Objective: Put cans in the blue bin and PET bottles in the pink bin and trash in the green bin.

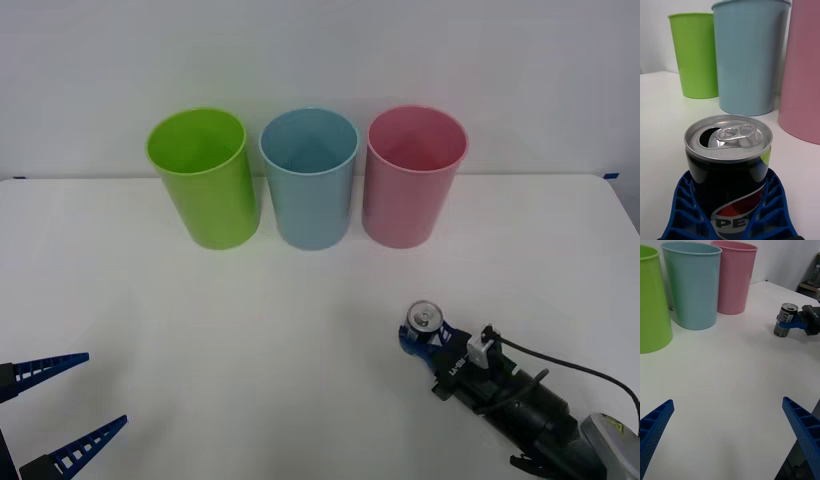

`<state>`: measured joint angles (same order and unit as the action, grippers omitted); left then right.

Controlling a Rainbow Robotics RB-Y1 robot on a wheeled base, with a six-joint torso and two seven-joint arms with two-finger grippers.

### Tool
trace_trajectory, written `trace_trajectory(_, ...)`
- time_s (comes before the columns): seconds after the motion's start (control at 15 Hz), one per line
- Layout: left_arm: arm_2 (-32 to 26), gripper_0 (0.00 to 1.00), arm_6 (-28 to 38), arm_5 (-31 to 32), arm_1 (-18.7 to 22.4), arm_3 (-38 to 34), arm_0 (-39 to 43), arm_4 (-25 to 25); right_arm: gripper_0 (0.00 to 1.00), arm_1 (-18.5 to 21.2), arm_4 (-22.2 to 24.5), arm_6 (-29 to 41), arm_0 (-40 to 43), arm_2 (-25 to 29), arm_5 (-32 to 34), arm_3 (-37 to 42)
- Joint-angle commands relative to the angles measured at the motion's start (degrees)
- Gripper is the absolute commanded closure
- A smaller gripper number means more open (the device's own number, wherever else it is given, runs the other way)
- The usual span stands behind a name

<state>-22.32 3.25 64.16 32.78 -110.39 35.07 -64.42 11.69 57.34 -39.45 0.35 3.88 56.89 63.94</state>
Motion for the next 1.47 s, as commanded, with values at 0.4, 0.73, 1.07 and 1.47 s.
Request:
trace_trajectory(0.4,0.0,0.0,0.0,0.0,0.0,0.0,0.0,0.0,1.0,1.23,-1.0,0.51,0.09,-0.01,4.46,0.57)
trace_trajectory(0.73,0.0,0.0,0.0,0.0,0.0,0.0,0.0,0.0,1.0,1.94,-2.93,1.31,0.09,0.34,10.26,0.92)
trace_trajectory(1.07,0.0,0.0,0.0,0.0,0.0,0.0,0.0,0.0,1.0,2.9,-5.66,2.89,1.85,0.69,12.54,7.43)
trace_trajectory(1.47,0.0,0.0,0.0,0.0,0.0,0.0,0.0,0.0,1.0,2.99,-3.29,11.85,5.01,0.43,12.02,20.7)
